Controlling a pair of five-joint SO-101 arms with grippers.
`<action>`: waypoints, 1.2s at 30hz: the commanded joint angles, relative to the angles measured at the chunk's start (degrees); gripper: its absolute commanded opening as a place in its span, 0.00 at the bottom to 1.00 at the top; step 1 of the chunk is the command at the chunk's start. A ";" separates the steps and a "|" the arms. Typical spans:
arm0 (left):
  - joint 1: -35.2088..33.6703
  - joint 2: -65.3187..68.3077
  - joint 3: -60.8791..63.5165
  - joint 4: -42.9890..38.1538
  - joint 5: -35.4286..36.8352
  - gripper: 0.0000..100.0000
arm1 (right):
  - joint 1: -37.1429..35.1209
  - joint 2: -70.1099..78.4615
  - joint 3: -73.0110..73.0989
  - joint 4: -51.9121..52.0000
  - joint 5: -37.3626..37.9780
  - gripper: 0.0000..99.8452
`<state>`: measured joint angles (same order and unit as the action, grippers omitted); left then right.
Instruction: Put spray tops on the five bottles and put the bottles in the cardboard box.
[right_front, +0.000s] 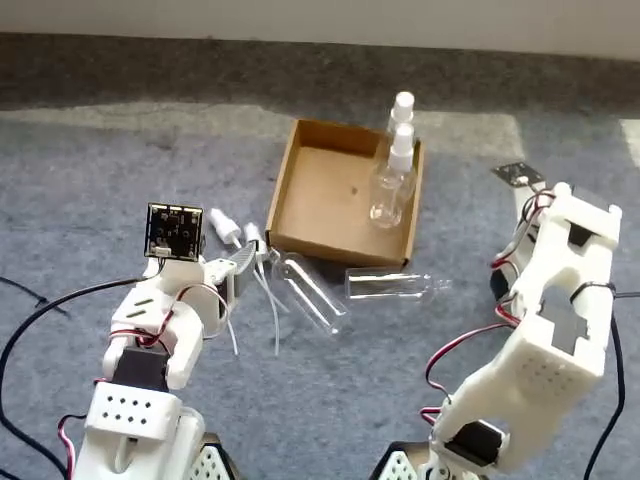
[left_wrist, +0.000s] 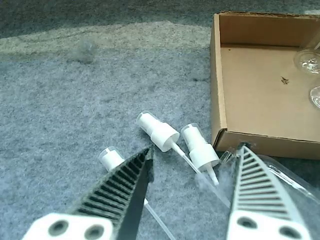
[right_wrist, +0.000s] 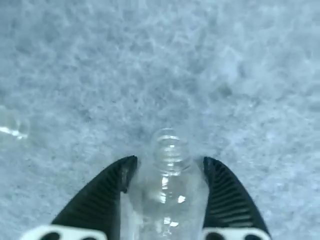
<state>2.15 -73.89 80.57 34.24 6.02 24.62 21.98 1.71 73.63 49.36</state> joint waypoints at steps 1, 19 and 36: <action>0.84 -0.92 -0.31 -1.05 0.00 0.25 | 2.51 -3.91 -1.63 -0.04 -6.33 0.00; 0.57 -0.84 -2.51 1.58 -0.18 0.25 | 0.92 -59.03 36.00 -27.65 -32.79 0.00; 13.67 -0.92 -26.51 31.56 -13.63 0.29 | -42.24 -85.41 41.19 -39.87 -57.41 0.00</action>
<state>13.23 -74.07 57.10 65.54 -7.08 -11.52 -63.47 48.31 35.47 -6.11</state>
